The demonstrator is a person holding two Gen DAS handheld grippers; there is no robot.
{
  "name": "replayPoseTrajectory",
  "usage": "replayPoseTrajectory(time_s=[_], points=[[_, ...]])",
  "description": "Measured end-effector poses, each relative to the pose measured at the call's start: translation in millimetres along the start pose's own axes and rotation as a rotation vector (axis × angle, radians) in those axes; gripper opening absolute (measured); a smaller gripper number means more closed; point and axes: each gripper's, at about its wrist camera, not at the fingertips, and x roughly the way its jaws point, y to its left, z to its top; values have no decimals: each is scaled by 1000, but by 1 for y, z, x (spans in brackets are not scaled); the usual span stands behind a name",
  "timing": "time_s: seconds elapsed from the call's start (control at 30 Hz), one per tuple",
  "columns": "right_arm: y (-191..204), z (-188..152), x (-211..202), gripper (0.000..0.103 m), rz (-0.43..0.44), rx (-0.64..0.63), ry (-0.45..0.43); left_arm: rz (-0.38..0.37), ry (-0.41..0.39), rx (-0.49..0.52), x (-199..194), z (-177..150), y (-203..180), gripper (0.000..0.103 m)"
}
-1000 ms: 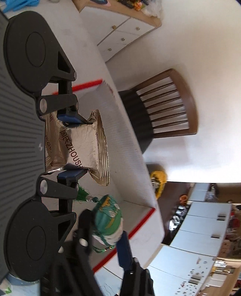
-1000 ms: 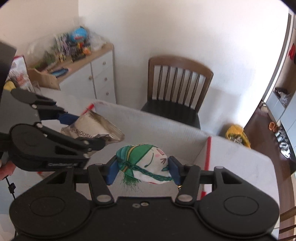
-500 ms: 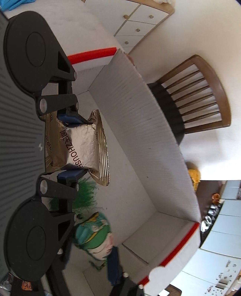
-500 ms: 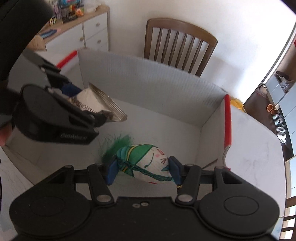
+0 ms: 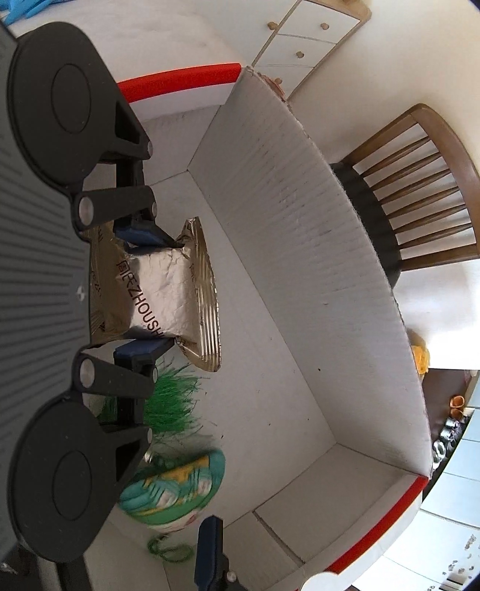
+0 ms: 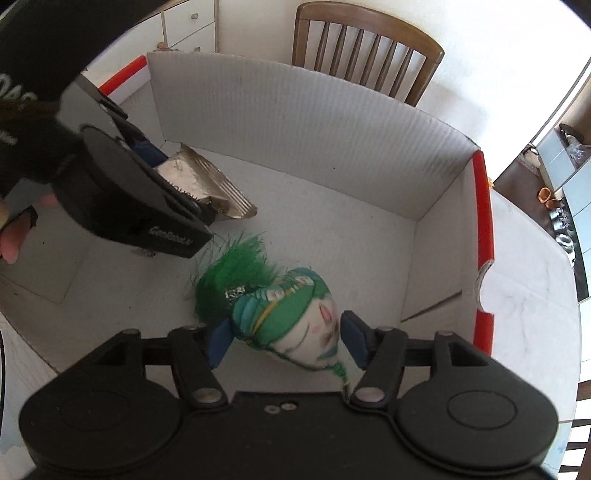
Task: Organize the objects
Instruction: 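Carry packet and doll into the red box with both grippers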
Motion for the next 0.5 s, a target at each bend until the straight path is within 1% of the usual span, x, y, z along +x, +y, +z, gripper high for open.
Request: replayPoseTrajectory(time_s=[0.07,0.1,0.17,0.33,0.5], points=[[3,0,-4,67,1,-1,-5,5,2,4,0,0,-1,60],[3,-1,-7,72,-1,0,-12,5,-2,9,-1,0,-2,62],[-1,1,-7,75,-1,0,-23,5,-12,15,-3,0,-3,67],[-4,3,-18,77,0,8,-49,-5,-40,5,-13,-2,-5,72],[-12,3,-37,79,15,44,-91,-14,-73,-28,-31,-4,-5,73]])
